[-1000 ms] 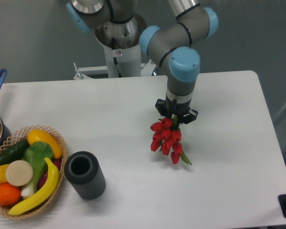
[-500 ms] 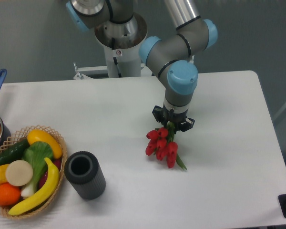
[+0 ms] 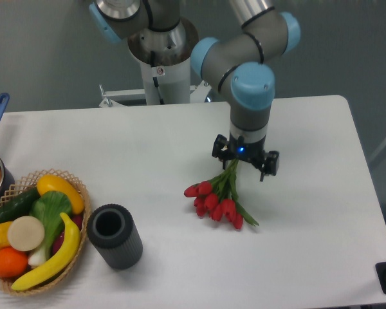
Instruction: Place the flowers on the table
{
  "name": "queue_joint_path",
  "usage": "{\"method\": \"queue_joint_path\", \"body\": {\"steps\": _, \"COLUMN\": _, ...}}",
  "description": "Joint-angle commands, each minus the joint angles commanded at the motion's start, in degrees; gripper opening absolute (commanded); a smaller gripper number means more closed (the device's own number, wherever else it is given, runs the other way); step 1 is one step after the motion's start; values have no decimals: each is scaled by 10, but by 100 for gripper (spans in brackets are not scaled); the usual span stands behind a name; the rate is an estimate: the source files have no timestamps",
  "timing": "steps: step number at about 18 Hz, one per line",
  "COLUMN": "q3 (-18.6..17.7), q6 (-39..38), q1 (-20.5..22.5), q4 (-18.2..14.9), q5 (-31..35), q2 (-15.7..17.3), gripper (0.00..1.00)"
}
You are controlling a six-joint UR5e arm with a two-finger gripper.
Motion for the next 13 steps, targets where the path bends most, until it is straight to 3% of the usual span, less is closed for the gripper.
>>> {"method": "queue_joint_path", "body": {"steps": 3, "q3": 57, "q6": 10, "q1": 27, "q4": -57, "q5": -1, "q2": 1, "gripper": 100}}
{"method": "queue_joint_path", "body": {"steps": 10, "q3": 160, "q6": 190, "q1": 77, "q4": -263, "q5": -4, "q2": 3, "gripper": 100}}
{"method": "queue_joint_path", "body": {"steps": 13, "q3": 185, "q6": 210, "q1": 100, "q4": -295, "q5": -15, "q2": 11, "gripper": 100}}
